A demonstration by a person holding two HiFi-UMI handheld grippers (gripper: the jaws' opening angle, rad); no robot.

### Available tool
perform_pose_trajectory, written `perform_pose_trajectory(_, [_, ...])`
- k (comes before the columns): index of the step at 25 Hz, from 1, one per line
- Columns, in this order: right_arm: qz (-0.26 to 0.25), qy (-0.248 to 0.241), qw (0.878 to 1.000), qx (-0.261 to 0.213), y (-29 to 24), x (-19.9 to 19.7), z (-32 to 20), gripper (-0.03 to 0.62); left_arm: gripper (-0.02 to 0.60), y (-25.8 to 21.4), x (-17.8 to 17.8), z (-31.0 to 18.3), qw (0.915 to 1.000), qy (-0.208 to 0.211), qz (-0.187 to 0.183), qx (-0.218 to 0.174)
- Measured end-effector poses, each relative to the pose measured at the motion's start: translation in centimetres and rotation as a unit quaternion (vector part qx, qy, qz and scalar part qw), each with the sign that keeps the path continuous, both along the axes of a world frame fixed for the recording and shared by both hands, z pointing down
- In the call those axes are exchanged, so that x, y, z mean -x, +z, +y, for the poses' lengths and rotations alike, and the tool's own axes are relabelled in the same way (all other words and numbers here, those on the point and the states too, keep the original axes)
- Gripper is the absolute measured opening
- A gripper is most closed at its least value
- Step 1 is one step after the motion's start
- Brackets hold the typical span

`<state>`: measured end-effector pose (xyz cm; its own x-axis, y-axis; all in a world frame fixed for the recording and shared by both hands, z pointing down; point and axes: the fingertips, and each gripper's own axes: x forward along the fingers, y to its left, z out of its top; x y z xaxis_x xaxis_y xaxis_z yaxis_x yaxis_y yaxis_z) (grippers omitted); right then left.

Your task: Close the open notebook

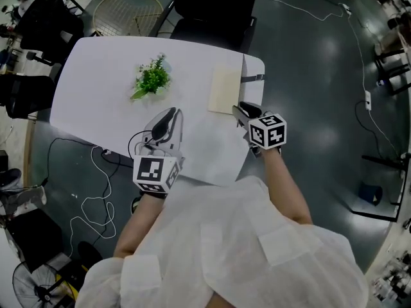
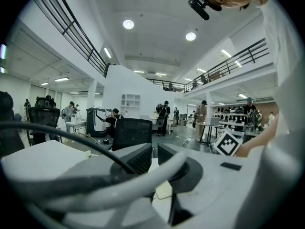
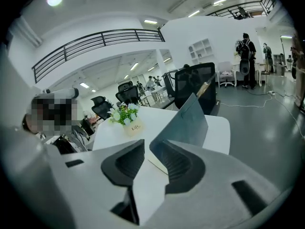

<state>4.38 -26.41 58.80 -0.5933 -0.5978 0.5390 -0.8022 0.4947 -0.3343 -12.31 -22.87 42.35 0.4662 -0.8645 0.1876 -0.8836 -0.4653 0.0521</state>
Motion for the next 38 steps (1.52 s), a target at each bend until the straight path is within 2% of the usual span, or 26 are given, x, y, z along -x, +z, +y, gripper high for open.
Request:
perform_pose_trajectory(9, [0.0, -0.014, 1.0, 0.005, 0.2, 1.1, 0.1, 0.123, 0.038, -0.1, 0.7, -0.2, 1.0, -0.006, 0.002, -0.002])
perform_pose_trajectory(18, [-0.004, 0.004, 1.0, -0.016, -1.3, -0.4, 0.1, 0.123, 0.038, 0.1, 0.6, -0.5, 1.0, -0.001, 0.002, -0.004])
perform_pose_trajectory(25, [-0.009, 0.047, 0.996, -0.074, -6.3, -4.7, 0.4, 0.109, 0.038, -0.3, -0.1, -0.7, 0.9999, 0.004, 0.004, -0.009])
perform_pose_trajectory(30, [-0.004, 0.075, 0.989, -0.128, -10.1, -8.1, 1.6, 0.095, 0.038, -0.8, -0.8, -0.6, 0.9998, 0.007, 0.004, -0.015])
perform_pose_trajectory(33, [-0.001, 0.087, 0.98, -0.176, -12.8, -9.6, 2.7, 0.077, 0.038, -1.1, -1.3, -0.6, 0.9997, 0.012, 0.005, -0.019])
perform_pose_trajectory(38, [-0.011, 0.126, 0.958, -0.258, -17.4, -11.9, 4.9, 0.014, 0.038, -1.2, -2.5, -0.4, 0.9996, 0.022, 0.004, -0.02])
